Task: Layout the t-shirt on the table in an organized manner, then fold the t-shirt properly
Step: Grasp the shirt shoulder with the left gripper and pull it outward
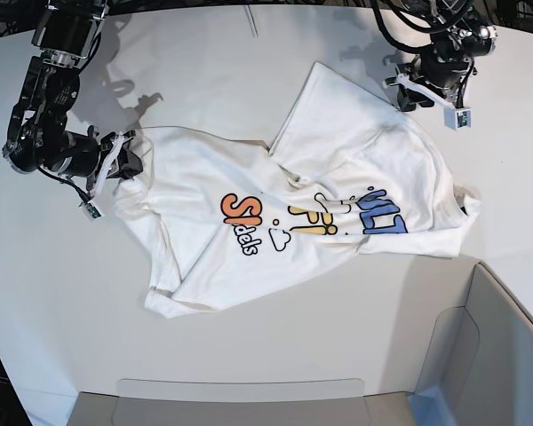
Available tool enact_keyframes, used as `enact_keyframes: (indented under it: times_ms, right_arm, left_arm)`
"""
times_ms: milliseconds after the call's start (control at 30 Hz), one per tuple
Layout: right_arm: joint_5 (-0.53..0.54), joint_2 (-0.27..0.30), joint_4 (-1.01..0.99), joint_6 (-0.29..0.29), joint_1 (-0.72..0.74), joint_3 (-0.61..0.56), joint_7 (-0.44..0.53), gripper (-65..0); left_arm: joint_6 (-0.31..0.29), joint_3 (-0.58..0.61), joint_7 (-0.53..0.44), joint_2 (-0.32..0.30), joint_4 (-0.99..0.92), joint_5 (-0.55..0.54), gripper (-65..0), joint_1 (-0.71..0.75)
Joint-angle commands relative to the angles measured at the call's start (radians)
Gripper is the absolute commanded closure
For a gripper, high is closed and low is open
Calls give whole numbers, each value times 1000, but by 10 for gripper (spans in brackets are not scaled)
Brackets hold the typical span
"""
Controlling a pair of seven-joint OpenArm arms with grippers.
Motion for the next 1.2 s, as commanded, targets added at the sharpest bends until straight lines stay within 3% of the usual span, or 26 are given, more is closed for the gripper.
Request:
enact_keyframes:
  times_ms: [0, 233, 433, 567, 900, 1167]
  right_arm:
    - [19, 14, 15, 6, 16, 3, 12, 0]
    - [19, 14, 15, 6, 19, 5, 12, 0]
    - [19, 10, 15, 5, 21, 5, 12, 0]
    - [19, 10, 15, 5, 21, 5, 12, 0]
    - [19, 7, 17, 3, 21, 5, 12, 0]
    - [19, 5, 17, 2, 19, 5, 12, 0]
  left_arm:
    - [-6, -24, 7, 2, -7, -9, -248, -18]
    - [-6, -80, 70, 2, -94, -10, -249, -60]
    - [-6, -90, 202, 2, -99, -10, -246, -61]
    - [-6, -77, 223, 2, -99, -10, -246, -55]
    - [-6, 110, 223, 2, -102, -10, -245, -50]
    - [-6, 136, 223, 2, -103, -10, -245, -43]
